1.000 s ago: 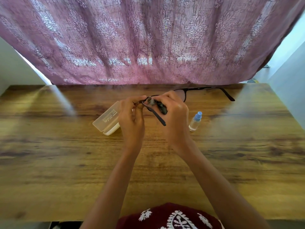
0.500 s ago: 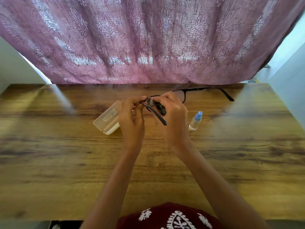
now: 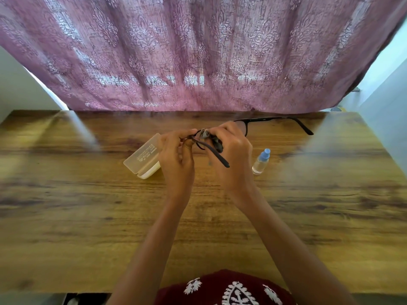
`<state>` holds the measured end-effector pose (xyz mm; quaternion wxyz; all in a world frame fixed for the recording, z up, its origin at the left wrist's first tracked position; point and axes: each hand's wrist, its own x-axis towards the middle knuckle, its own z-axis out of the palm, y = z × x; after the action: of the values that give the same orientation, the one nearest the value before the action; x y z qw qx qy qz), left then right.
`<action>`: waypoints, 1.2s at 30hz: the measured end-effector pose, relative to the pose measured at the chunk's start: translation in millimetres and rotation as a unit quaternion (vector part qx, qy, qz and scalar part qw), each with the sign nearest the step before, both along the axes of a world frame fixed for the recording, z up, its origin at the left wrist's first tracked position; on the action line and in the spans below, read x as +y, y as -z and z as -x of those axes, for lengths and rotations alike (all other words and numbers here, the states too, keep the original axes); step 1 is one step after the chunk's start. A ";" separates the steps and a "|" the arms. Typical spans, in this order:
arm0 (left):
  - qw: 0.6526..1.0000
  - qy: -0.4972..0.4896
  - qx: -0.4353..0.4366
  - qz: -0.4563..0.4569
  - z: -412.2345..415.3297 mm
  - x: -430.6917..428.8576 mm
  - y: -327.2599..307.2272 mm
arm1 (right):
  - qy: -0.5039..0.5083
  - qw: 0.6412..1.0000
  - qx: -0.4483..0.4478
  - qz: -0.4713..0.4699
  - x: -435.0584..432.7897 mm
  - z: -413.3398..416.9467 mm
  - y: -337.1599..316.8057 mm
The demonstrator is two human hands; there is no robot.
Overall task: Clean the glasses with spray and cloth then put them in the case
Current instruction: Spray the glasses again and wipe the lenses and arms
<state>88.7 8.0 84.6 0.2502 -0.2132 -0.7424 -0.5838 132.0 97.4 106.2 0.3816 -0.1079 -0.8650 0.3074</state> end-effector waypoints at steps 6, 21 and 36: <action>0.999 -0.016 -0.027 -0.017 2.9 -2.5 0.8 | 0.007 1.000 -0.013 -0.017 0.5 -5.6 7.1; 0.999 -0.019 -0.025 -0.010 6.2 -4.9 3.8 | 0.008 1.000 -0.015 -0.018 -2.1 -5.7 3.5; 1.000 -0.012 -0.009 -0.005 1.7 -3.4 -3.1 | -0.005 1.000 -0.006 0.005 -2.3 -7.5 0.2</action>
<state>87.0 4.7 87.8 0.2519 -0.1978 -0.7440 -0.5864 139.6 95.0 106.0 0.3743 -0.1074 -0.8663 0.3130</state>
